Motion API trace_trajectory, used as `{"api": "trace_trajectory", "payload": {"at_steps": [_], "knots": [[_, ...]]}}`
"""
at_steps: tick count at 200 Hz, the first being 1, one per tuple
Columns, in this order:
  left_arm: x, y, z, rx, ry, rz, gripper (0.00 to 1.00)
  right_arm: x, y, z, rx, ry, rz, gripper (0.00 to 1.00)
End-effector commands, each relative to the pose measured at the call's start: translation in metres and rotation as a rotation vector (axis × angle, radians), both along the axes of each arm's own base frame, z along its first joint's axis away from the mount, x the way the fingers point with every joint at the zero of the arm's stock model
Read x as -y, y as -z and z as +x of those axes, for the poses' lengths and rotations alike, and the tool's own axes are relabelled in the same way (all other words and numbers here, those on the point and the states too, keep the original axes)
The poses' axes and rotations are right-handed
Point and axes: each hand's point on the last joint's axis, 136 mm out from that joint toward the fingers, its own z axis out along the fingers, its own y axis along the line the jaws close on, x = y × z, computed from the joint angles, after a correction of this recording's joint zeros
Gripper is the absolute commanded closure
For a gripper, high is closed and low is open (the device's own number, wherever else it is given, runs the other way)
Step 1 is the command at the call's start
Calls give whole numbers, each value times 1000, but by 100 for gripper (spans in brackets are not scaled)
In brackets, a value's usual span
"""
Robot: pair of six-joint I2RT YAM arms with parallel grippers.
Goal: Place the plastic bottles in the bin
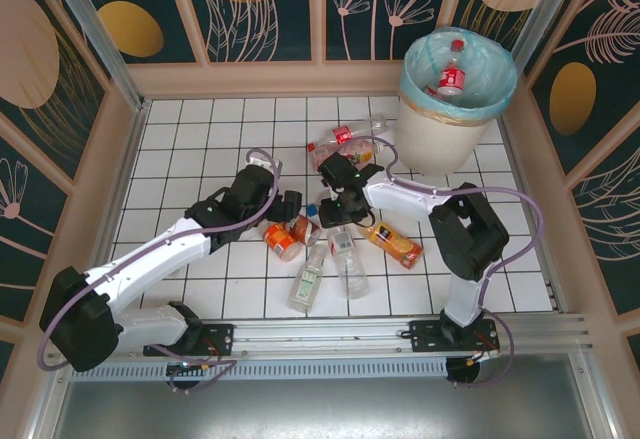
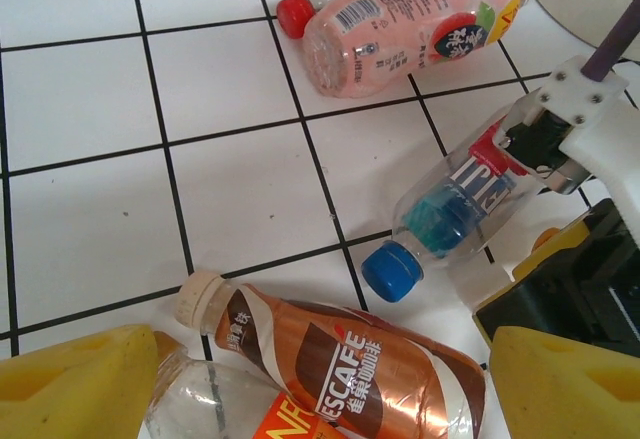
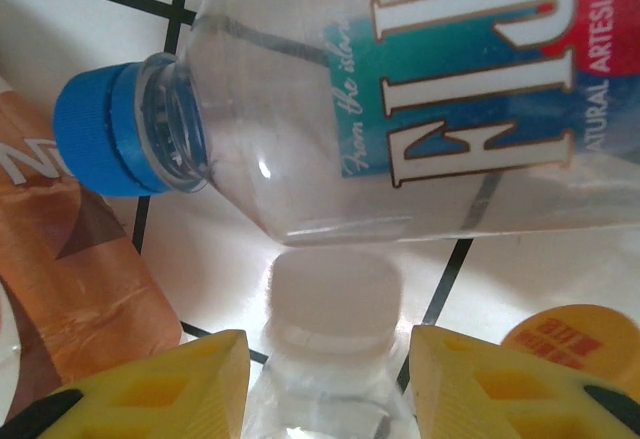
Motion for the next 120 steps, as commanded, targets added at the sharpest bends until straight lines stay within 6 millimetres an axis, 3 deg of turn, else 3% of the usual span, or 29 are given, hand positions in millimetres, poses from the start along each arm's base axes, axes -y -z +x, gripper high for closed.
{"api": "trace_trajectory", "payload": {"at_steps": [1, 120], "knots": [[-5, -6, 1, 25, -29, -19, 14, -3, -2, 4, 5, 18, -20, 52], [-5, -4, 4, 31, -32, -3, 13, -5, 10, 6, -15, -9, -43, 53]]}}
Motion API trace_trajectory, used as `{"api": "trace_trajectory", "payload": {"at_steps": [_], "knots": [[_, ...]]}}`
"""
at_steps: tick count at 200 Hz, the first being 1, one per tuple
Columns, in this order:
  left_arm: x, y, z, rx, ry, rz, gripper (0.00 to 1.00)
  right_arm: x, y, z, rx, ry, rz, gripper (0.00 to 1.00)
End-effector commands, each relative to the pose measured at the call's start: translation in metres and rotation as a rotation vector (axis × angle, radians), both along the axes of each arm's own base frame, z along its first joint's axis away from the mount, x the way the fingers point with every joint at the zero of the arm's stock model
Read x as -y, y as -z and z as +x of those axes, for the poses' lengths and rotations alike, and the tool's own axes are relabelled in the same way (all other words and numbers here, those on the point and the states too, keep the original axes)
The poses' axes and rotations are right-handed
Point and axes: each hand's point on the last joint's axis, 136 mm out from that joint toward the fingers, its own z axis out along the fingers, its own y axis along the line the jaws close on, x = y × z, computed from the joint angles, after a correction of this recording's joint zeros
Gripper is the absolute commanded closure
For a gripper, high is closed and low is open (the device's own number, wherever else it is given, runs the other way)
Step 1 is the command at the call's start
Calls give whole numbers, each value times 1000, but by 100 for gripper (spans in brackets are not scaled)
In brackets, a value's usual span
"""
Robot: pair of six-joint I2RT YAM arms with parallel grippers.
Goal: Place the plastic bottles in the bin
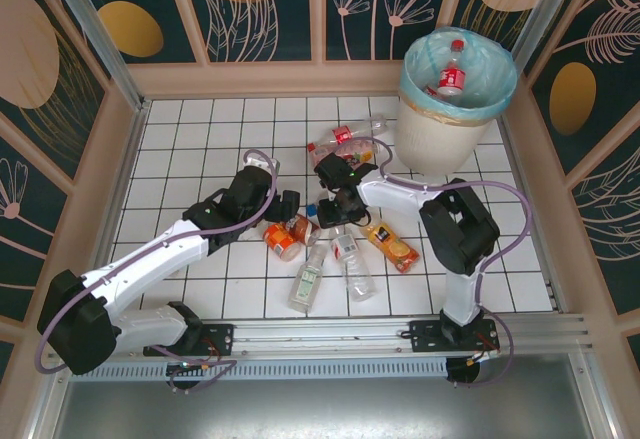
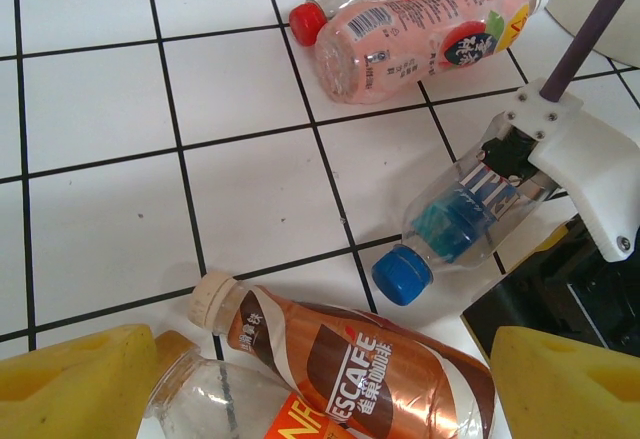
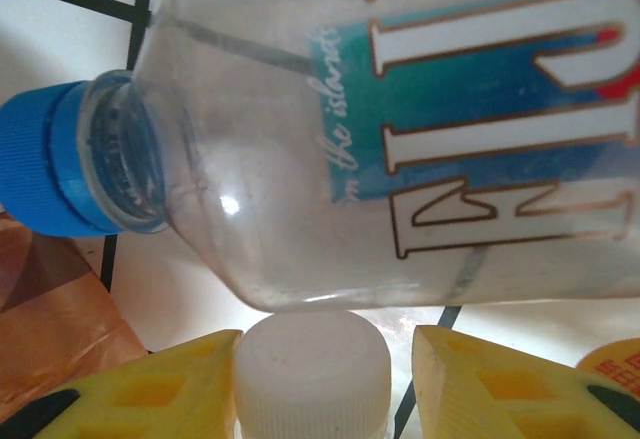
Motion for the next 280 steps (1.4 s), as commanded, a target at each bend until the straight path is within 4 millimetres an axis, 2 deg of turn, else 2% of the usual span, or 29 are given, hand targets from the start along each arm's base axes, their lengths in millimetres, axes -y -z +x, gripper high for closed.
{"api": "trace_trajectory", "payload": {"at_steps": [1, 40, 67, 88, 113, 118, 121, 146, 161, 178, 193, 215, 233, 242, 247, 250, 258, 280], "knots": [[0, -3, 5, 18, -17, -8, 13, -4, -3, 2, 4, -10, -11, 53], [1, -6, 7, 22, -17, -8, 13, -4, -7, 4, 16, -9, -7, 63], [1, -12, 8, 32, -17, -9, 13, -3, -20, 6, 44, -6, -4, 67], [2, -21, 10, 48, -13, -11, 13, -7, -42, 8, 74, -7, 38, 70], [5, -42, 15, 87, -6, -12, 13, -8, -82, 12, 141, -3, 88, 75], [4, -42, 15, 89, -5, -5, 13, -7, -93, 13, 160, -1, 93, 75], [7, -55, 18, 113, -4, -23, 13, -6, -98, 15, 172, 0, 94, 75], [12, -94, 25, 193, 12, -50, 13, 2, -161, 27, 307, 5, 114, 77], [16, -119, 30, 249, 26, -65, 14, 14, -211, 43, 435, 25, 120, 78], [21, -148, 35, 320, 40, -89, 14, 32, -283, 65, 623, 68, 150, 85], [27, -170, 40, 372, 52, -120, 14, 56, -351, 81, 828, 123, 183, 100], [38, -192, 43, 416, 81, -171, 14, 101, -445, 88, 1187, 253, 205, 100], [46, -196, 43, 413, 107, -206, 14, 149, -502, 84, 1500, 417, 174, 100], [49, -195, 42, 404, 118, -222, 14, 173, -513, 81, 1602, 497, 149, 100], [50, -193, 41, 396, 124, -225, 15, 178, -520, 78, 1647, 526, 162, 100], [51, -192, 41, 391, 126, -228, 14, 192, -522, 80, 1668, 562, 140, 100], [51, -190, 39, 379, 129, -234, 15, 210, -530, 83, 1708, 621, 120, 100], [49, -181, 35, 361, 122, -242, 15, 242, -537, 92, 1807, 722, 55, 100]]}}
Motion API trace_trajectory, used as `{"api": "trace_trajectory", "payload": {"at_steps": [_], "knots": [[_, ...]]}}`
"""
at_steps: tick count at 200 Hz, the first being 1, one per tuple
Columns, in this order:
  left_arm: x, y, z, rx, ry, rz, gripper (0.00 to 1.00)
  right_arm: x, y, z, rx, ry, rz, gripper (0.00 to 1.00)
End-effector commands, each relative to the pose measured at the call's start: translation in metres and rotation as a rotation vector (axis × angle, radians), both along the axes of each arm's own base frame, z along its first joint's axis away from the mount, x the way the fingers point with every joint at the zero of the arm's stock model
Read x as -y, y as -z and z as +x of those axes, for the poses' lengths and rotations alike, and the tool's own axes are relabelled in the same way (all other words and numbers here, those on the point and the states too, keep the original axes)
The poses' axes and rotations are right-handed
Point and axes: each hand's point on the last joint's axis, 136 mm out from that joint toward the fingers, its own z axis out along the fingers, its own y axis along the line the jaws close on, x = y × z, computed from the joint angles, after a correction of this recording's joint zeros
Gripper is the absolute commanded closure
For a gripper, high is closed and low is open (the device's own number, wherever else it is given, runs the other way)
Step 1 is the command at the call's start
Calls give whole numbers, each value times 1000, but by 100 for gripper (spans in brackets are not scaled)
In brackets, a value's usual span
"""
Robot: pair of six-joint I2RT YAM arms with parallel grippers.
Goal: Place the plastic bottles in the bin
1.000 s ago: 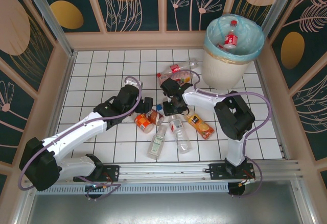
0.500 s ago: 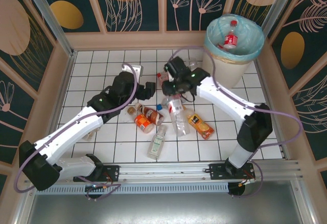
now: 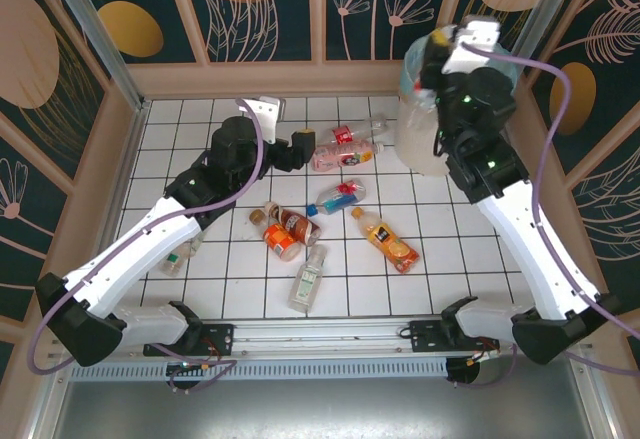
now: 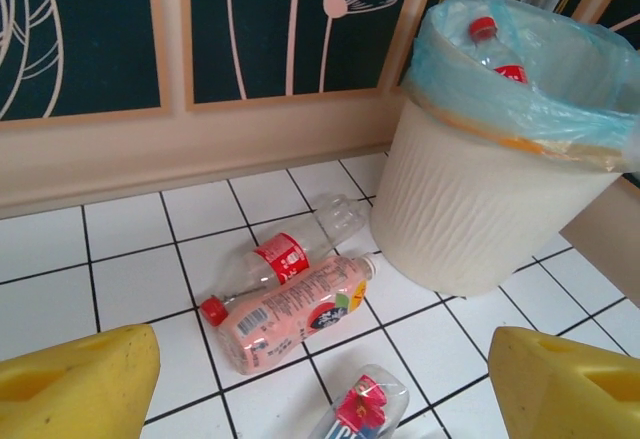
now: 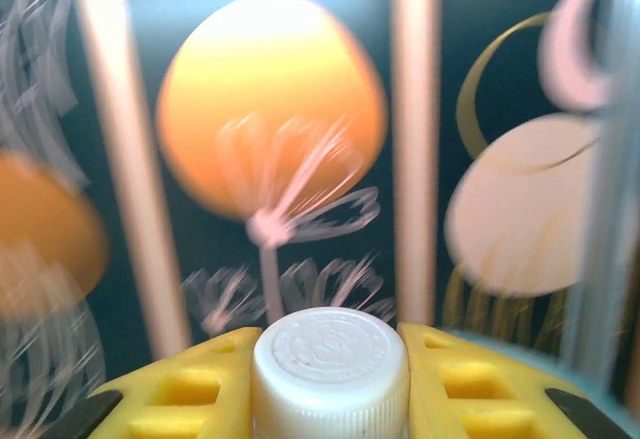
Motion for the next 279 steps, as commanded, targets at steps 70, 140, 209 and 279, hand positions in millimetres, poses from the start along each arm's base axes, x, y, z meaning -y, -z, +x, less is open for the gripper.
{"api": "trace_trajectory", "payload": {"at_steps": [70, 140, 209, 279], "knots": [[-3, 11, -7, -16, 6, -42, 15, 71, 30, 64, 205, 384, -84, 100], [-2, 22, -4, -24, 2, -17, 14, 81, 115, 112, -34, 358, -110, 100], [4, 34, -2, -40, 13, -21, 14, 55, 126, 115, -80, 289, -149, 100], [-1, 34, -5, -36, 8, -25, 14, 55, 163, 115, -164, 329, -42, 100]]}}
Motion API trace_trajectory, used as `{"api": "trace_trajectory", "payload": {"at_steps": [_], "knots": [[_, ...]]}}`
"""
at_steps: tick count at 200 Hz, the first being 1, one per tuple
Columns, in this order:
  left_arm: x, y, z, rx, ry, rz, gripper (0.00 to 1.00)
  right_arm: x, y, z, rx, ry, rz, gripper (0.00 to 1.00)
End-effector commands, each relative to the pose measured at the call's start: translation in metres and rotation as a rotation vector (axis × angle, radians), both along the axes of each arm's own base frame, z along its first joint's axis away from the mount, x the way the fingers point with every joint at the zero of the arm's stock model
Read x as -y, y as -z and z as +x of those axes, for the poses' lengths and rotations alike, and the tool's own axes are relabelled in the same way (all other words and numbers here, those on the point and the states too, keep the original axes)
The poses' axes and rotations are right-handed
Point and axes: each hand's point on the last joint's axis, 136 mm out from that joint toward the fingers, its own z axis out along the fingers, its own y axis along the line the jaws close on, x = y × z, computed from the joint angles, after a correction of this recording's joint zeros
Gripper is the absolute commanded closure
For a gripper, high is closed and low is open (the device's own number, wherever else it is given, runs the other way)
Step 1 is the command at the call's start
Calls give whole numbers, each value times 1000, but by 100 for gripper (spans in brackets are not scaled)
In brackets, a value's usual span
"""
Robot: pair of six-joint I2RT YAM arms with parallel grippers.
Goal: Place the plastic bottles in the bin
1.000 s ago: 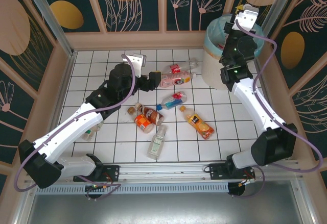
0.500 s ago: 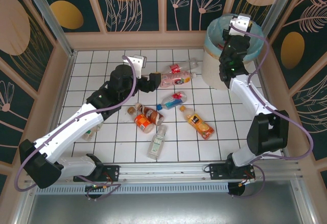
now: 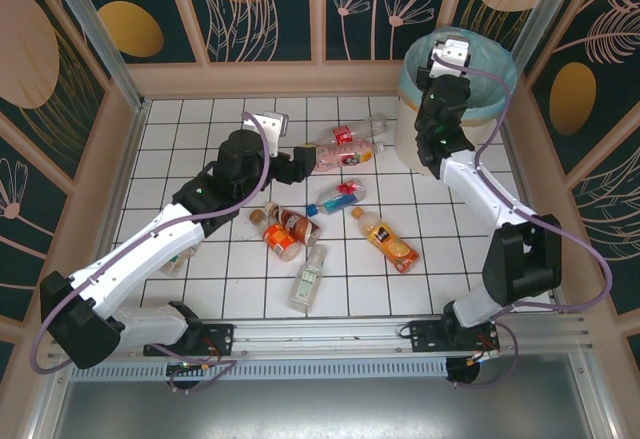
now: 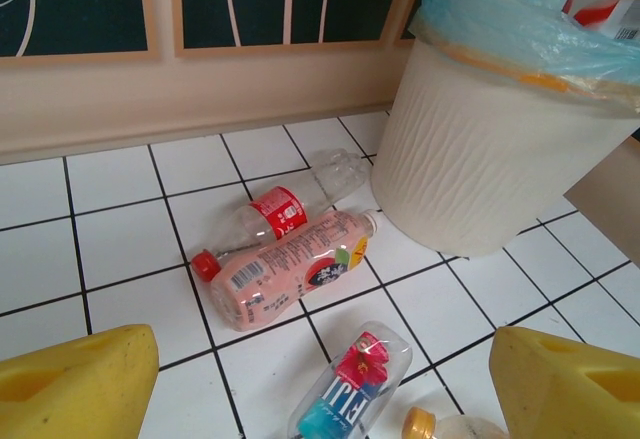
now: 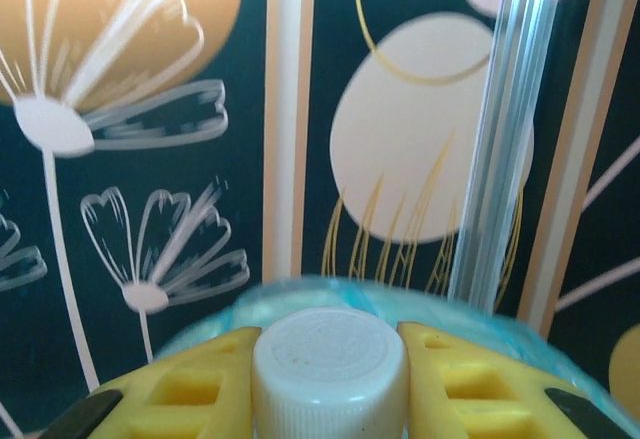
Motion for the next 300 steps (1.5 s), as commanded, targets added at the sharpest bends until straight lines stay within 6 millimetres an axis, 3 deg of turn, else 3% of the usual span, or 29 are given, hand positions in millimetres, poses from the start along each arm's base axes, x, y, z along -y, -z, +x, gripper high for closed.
{"api": "trace_trajectory", "payload": {"at_steps": [1, 53, 80, 90, 107, 122, 133, 169, 227, 268, 300], "knots": [[-1, -8, -1, 23, -5, -37, 14, 14, 22, 1, -49, 64, 71, 100], [-4, -7, -3, 20, -12, -40, 14, 34, 57, 30, -155, 55, 171, 100], [-4, -8, -3, 23, -9, -42, 14, 36, 65, 40, -191, 26, 209, 90], [-4, -9, -3, 25, -11, -41, 14, 33, 61, 39, -187, 5, 219, 81], [-4, -8, -2, 26, -12, -37, 14, 28, 46, 35, -161, -36, 252, 50], [-4, -7, -2, 23, -13, -34, 14, 25, 26, 27, -125, -66, 287, 39], [-3, -5, -2, 20, -12, -31, 13, 30, 22, 25, -121, -94, 376, 33], [-1, -2, -1, 15, -7, -31, 13, 27, 5, 7, -60, -158, 433, 28], [-3, 0, 0, 16, -18, -25, 13, 28, -31, -41, 62, -211, 498, 25], [-2, 0, 1, 12, -15, -28, 13, 18, -45, -54, 60, -245, 466, 26], [-2, -2, 1, 11, -15, -32, 13, -2, -56, -58, 19, -306, 431, 27]]}}
